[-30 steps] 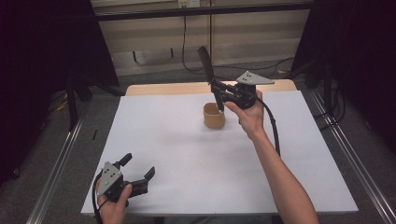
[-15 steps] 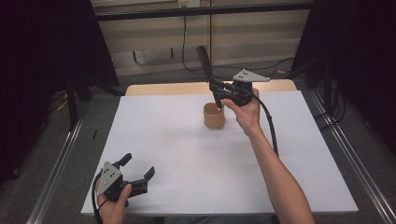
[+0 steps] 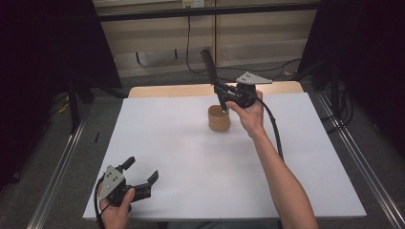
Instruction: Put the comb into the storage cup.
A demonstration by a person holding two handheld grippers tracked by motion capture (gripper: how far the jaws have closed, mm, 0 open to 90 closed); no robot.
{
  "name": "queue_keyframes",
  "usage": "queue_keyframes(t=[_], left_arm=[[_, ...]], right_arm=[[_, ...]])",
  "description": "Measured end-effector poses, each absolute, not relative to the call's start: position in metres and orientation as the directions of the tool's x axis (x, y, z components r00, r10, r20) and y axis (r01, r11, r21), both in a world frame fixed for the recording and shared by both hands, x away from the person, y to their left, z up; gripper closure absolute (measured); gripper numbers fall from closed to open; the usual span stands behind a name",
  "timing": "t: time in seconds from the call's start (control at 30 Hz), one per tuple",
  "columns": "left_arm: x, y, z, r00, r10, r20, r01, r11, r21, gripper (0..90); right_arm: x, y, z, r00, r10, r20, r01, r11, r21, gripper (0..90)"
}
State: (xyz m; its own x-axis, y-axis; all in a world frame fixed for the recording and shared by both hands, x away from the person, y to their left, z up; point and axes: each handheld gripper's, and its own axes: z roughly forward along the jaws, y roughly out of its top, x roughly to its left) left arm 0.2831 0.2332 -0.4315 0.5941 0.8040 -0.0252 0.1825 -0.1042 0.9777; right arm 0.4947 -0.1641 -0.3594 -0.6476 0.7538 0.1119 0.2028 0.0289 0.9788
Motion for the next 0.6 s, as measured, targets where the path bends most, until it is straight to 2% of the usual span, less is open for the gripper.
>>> queue_keyframes(t=[0.6], left_arm=[[0.283,0.234,-0.431,0.590,0.807,-0.022,0.177,-0.104,0.979,4.5]], right_arm=[[0.505,-0.152,-0.374,-0.662,0.744,0.091,0.207,0.065,0.976,72.9]])
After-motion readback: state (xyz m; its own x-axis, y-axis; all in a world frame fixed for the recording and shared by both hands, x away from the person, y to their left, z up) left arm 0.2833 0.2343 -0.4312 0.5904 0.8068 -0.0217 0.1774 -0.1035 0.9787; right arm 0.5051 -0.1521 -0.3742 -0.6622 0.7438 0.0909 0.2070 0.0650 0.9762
